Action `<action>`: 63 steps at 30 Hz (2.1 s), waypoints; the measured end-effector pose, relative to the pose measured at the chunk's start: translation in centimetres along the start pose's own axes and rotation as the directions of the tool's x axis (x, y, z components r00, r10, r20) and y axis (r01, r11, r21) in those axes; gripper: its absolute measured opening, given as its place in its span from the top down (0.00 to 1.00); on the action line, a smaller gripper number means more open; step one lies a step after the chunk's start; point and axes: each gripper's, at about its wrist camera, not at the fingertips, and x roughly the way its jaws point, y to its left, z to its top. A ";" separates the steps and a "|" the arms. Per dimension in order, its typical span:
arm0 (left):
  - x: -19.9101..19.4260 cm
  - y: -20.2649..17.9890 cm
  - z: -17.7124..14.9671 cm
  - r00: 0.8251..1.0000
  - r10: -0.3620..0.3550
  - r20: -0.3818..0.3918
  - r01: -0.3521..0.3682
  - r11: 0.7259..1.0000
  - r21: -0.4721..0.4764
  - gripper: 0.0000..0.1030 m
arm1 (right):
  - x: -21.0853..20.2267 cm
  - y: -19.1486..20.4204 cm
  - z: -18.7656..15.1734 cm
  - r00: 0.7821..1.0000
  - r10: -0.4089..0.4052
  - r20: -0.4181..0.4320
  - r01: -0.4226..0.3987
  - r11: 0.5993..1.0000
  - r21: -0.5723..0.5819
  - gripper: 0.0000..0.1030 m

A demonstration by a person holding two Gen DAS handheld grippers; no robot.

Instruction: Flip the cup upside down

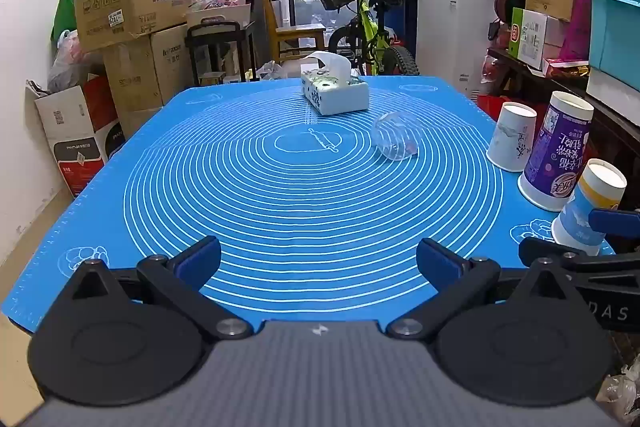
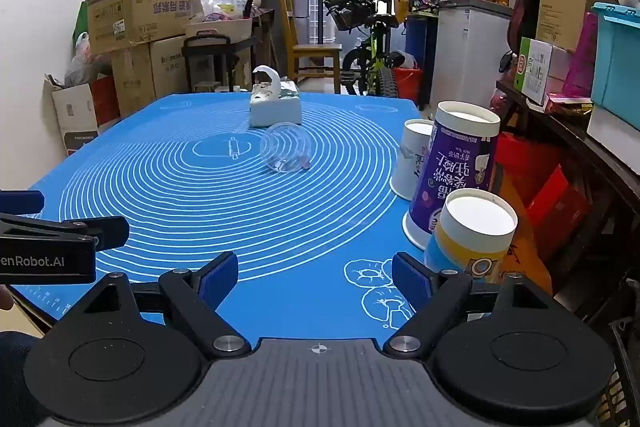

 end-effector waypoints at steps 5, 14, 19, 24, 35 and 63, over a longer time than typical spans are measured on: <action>0.0 0.0 0.0 1.000 -0.001 -0.001 0.001 1.000 0.000 0.01 | 0.0 0.0 0.0 1.000 -0.001 0.001 0.001 1.000 -0.002 0.16; 0.0 0.0 0.0 1.000 0.001 -0.002 -0.001 1.000 0.002 0.01 | 0.0 0.0 0.0 1.000 -0.002 -0.001 0.002 1.000 -0.004 0.16; 0.0 0.0 0.0 1.000 0.001 -0.001 -0.001 1.000 0.002 0.01 | 0.0 0.0 0.0 1.000 -0.004 0.000 0.004 1.000 -0.004 0.16; 0.0 0.0 0.0 1.000 0.001 -0.001 -0.001 1.000 0.002 0.01 | 0.0 0.0 0.0 1.000 -0.004 -0.001 0.004 1.000 -0.005 0.16; -0.3 -0.1 0.1 1.000 0.001 0.003 -0.001 1.000 0.002 0.01 | 0.0 0.0 0.0 1.000 -0.003 0.000 0.003 1.000 -0.005 0.16; -0.3 0.2 0.2 1.000 0.003 0.004 -0.003 1.000 0.001 0.01 | -0.1 0.0 0.1 1.000 -0.005 0.000 0.005 1.000 -0.005 0.16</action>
